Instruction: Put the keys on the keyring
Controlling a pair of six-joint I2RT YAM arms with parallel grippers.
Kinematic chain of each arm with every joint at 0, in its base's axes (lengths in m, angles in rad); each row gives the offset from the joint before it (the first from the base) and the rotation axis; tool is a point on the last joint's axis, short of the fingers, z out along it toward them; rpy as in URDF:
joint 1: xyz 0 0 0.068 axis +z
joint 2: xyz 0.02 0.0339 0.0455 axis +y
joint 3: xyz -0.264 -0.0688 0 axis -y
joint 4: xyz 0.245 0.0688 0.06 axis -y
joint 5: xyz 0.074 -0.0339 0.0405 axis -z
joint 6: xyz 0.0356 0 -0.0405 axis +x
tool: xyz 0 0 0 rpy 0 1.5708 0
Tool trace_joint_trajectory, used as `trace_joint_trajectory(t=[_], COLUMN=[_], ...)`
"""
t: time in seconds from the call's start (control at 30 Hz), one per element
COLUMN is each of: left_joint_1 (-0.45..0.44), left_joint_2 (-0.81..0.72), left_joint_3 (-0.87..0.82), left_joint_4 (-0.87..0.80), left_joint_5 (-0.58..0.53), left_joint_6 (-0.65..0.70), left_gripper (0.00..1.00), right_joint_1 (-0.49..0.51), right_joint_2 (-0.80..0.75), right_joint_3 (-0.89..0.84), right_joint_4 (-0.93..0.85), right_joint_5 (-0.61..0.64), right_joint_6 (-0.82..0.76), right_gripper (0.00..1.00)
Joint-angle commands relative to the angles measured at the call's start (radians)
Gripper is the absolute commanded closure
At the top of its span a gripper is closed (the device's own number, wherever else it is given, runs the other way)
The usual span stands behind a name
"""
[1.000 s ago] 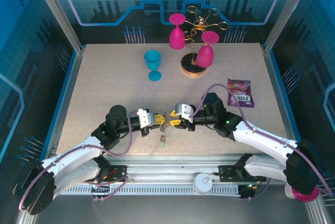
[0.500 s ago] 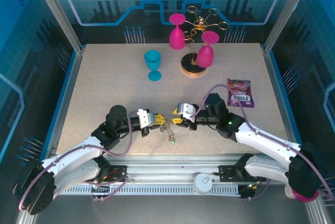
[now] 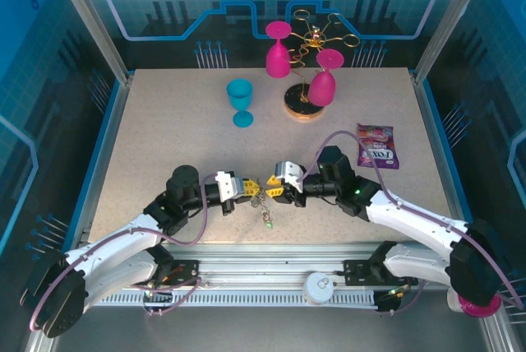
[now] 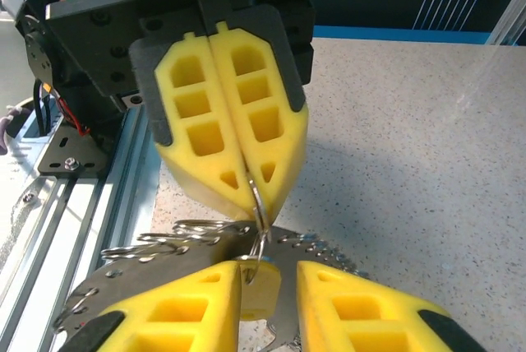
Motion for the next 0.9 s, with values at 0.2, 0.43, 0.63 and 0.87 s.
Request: trace_joint_trajectory(t=[0.2,0.43,0.63,0.87], left_joint_1=[-0.007,-0.006,-0.007,-0.006], left_joint_2=[-0.023,-0.032,-0.029,-0.029], left_joint_3=[0.011,0.007,0.008,0.006], left_joint_4=[0.027,0.039,0.062,0.058], left_joint_5=[0.009,0.011,0.023,0.01], left_joint_6=[0.012,0.006,-0.007,-0.002], left_gripper=[1.0,1.0,1.0,1.0], right_joint_1=[0.008,0.002,0.003,0.005], right_joint_2=[0.035,0.047,0.119,0.08], right_joint_3=[0.034,0.035,0.074,0.053], right_joint_4=[0.052,0.006,-0.052,0.018], right_joint_5=[-0.03,-0.003,-0.007,-0.025], right_joint_6=[0.065,0.065,0.072,0.095], right_gripper=[0.95,1.0,1.0,0.9])
